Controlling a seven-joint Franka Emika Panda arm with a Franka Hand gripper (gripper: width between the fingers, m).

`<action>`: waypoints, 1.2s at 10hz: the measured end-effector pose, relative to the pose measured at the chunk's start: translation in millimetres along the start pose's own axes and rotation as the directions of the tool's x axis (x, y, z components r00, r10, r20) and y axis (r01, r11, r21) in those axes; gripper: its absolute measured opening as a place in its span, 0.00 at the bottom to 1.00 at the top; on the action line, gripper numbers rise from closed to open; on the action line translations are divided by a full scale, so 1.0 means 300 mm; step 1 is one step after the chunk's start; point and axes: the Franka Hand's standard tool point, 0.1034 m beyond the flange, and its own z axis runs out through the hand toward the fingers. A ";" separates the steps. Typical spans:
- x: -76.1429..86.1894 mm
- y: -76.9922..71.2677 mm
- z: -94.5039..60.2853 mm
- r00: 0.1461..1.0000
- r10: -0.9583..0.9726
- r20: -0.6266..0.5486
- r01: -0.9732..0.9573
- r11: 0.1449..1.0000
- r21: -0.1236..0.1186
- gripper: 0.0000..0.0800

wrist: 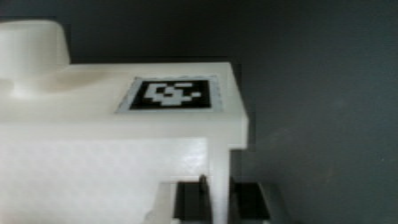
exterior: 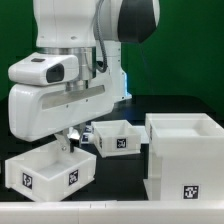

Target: Assemble drawer

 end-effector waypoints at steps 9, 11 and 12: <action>0.057 -0.076 -0.016 0.926 -0.378 -0.008 0.376 0.922 -0.089 0.05; 0.105 -0.127 -0.013 0.860 -0.510 0.016 0.509 0.855 -0.101 0.05; 0.125 -0.149 -0.004 0.826 -0.563 0.029 0.563 0.820 -0.099 0.05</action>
Offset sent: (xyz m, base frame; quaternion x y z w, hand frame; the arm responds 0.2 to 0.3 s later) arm -0.0074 0.0573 0.0076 -0.0232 0.0464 -0.2268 0.9726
